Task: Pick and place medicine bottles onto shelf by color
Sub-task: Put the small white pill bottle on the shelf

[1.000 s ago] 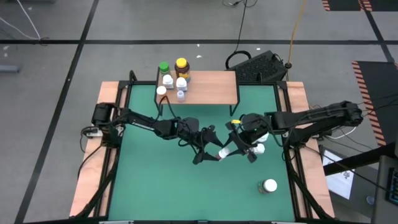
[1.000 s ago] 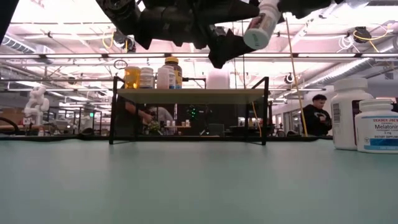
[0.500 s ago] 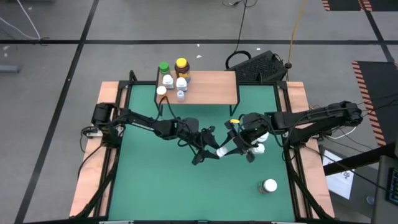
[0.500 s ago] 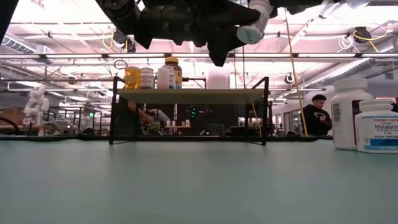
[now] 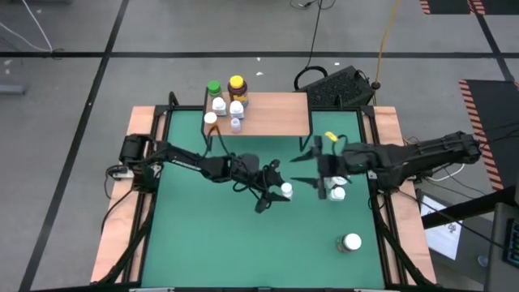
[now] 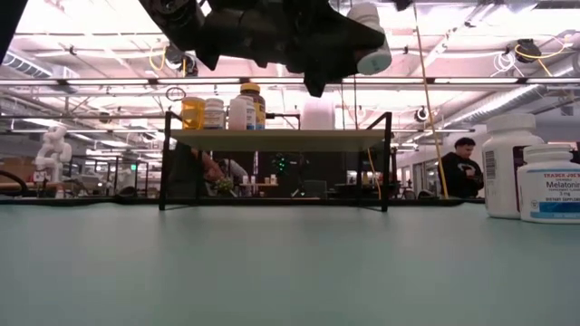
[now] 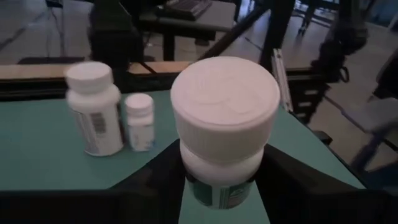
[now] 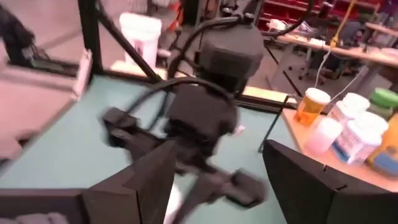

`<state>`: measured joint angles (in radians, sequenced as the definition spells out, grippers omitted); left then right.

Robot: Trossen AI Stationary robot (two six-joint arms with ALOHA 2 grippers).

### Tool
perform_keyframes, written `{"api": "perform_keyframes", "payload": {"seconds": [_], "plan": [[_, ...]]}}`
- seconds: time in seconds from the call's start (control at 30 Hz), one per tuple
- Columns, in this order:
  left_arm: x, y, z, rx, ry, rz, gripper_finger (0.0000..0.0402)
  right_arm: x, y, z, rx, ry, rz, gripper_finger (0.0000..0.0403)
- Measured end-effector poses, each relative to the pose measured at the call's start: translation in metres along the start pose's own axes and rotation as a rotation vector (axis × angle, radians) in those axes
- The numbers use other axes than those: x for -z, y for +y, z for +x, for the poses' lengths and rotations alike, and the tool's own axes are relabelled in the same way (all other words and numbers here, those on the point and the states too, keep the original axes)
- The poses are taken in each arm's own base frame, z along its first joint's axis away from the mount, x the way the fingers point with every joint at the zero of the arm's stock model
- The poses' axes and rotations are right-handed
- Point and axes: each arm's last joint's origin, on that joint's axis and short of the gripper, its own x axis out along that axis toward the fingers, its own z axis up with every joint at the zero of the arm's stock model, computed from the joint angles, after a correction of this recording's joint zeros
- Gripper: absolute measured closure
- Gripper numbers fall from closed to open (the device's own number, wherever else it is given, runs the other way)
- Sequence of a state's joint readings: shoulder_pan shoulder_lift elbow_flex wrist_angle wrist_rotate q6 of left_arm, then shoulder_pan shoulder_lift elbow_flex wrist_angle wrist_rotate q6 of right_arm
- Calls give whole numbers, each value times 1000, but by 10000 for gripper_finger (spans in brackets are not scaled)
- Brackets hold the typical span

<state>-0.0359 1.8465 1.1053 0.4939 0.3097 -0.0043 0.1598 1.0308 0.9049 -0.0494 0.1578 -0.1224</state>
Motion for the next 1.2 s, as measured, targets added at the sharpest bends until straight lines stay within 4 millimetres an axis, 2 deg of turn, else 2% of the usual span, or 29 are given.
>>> {"api": "perform_keyframes", "payload": {"seconds": [0.1, 0.27, 0.4, 0.5, 0.73, 1.0, 1.2], "plan": [[-1, 1, 0, -10, -12, -7, 245, 16, 8, -11, 13, -56, 80, 172], [-3, -2, 0, -5, -33, -12, 232, 69, 28, -17, -33, -186, 198, 184], [-4, -6, 3, -106, -40, 63, 223, 102, 33, -23, -57, -329, 296, 185], [-6, -10, 4, -177, -57, 107, 221, 116, 33, -27, -64, -368, 317, 181], [-16, -11, 3, -285, -158, 85, 219, 127, 34, -23, -4, -307, 227, 156], [-11, -9, 3, -352, -101, 84, 218, 125, 33, -19, 82, -329, 214, 147], [-8, -7, 3, -405, -68, 95, 218, 120, 36, -5, 88, -319, 166, 153]]}}
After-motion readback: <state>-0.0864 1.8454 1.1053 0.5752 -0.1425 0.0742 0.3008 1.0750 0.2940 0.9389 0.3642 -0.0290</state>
